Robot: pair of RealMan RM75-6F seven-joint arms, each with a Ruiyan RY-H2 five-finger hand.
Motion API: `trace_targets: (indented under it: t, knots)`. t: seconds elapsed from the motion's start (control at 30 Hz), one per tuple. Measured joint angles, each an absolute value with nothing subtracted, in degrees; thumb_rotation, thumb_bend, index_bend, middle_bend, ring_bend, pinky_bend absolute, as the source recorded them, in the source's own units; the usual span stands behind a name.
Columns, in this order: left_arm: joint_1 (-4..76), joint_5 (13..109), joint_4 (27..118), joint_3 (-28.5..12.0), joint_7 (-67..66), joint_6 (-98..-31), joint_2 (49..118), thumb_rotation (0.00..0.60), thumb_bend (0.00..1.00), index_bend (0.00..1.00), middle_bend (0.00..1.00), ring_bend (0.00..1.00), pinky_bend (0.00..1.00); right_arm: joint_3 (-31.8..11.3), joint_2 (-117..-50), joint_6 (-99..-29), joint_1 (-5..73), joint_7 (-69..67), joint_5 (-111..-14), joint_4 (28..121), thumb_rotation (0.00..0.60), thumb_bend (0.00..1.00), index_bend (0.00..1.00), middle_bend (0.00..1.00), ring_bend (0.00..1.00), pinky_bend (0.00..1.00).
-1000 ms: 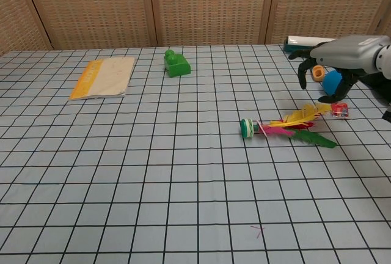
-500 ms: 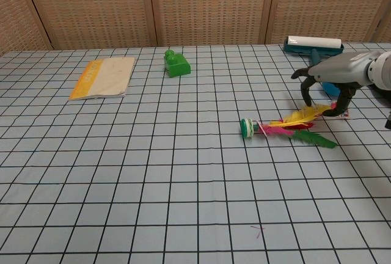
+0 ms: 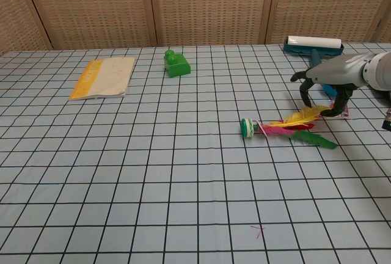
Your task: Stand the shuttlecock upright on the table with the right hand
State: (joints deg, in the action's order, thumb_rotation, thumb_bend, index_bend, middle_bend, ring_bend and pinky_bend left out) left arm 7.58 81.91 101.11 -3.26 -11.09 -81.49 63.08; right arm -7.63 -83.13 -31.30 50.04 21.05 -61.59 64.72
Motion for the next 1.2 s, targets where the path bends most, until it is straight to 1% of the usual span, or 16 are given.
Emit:
trace_targets:
  t: [0.07, 0.13, 0.2, 0.3, 0.4, 0.5, 0.73, 0.83, 0.97, 1.2]
  knots:
    - [7.6, 81.8, 101.1, -3.3, -11.1, -81.5, 63.1, 0.600, 0.00, 0.00, 0.00, 0.00, 0.00, -7.4, -83.5, -31.3, 50.4, 21.2, -61.1, 64.5, 0.600, 0.56, 0.42, 0.00, 0.00, 0.00]
    - [7.6, 81.7, 101.1, -3.3, -11.2, -81.5, 63.1, 0.600, 0.00, 0.00, 0.00, 0.00, 0.00, -7.2, -83.7, -31.2, 50.7, 21.3, -61.0, 64.3, 0.600, 0.56, 0.47, 0.00, 0.00, 0.00]
    - [7.6, 81.7, 101.1, -3.2, -11.4, -81.5, 63.2, 0.600, 0.00, 0.00, 0.00, 0.00, 0.00, -6.7, -83.9, -31.0, 51.0, 21.7, -60.4, 64.1, 0.600, 0.58, 0.55, 0.00, 0.00, 0.00]
    - [7.6, 81.7, 101.1, -3.2, -11.4, -81.6, 63.3, 0.600, 0.00, 0.00, 0.00, 0.00, 0.00, -6.4, -84.0, -31.0, 51.3, 21.8, -59.6, 64.0, 0.600, 0.61, 0.64, 0.00, 0.00, 0.00]
    - [7.6, 81.6, 101.1, -3.2, -11.3, -81.5, 63.2, 0.600, 0.00, 0.00, 0.00, 0.00, 0.00, -6.2, -84.0, -31.5, 51.3, 21.5, -59.4, 64.1, 0.600, 0.62, 0.71, 0.00, 0.00, 0.00]
    - [7.7, 81.7, 101.1, -3.2, -11.2, -81.5, 63.2, 0.600, 0.00, 0.00, 0.00, 0.00, 0.00, -6.2, -83.8, -32.2, 51.2, 21.0, -59.5, 64.5, 0.600, 0.62, 0.76, 0.00, 0.00, 0.00]
    - [7.6, 82.0, 101.2, -3.0, -11.1, -81.6, 63.2, 0.600, 0.00, 0.00, 0.00, 0.00, 0.00, -6.1, -82.6, -33.6, 51.0, 20.5, -60.0, 66.2, 0.600, 0.64, 0.78, 0.00, 0.00, 0.00]
    - [7.6, 82.6, 101.4, -2.7, -10.6, -81.7, 62.9, 0.600, 0.00, 0.00, 0.00, 0.00, 0.00, -6.3, -81.3, -35.2, 50.7, 20.3, -60.7, 68.5, 0.600, 0.64, 0.79, 0.00, 0.00, 0.00]
    - [7.4, 83.6, 101.7, -2.3, -9.4, -81.9, 62.3, 0.600, 0.00, 0.00, 0.00, 0.00, 0.00, -7.0, -78.5, -39.5, 50.0, 20.6, -62.1, 74.1, 0.600, 0.64, 0.79, 0.00, 0.00, 0.00]
    - [7.3, 85.9, 101.4, -1.3, -6.3, -81.9, 61.1, 0.600, 0.00, 0.00, 0.00, 0.00, 0.00, -9.4, -74.0, -51.9, 48.7, 23.7, -67.1, 84.5, 0.600, 0.64, 0.80, 0.00, 0.00, 0.00]
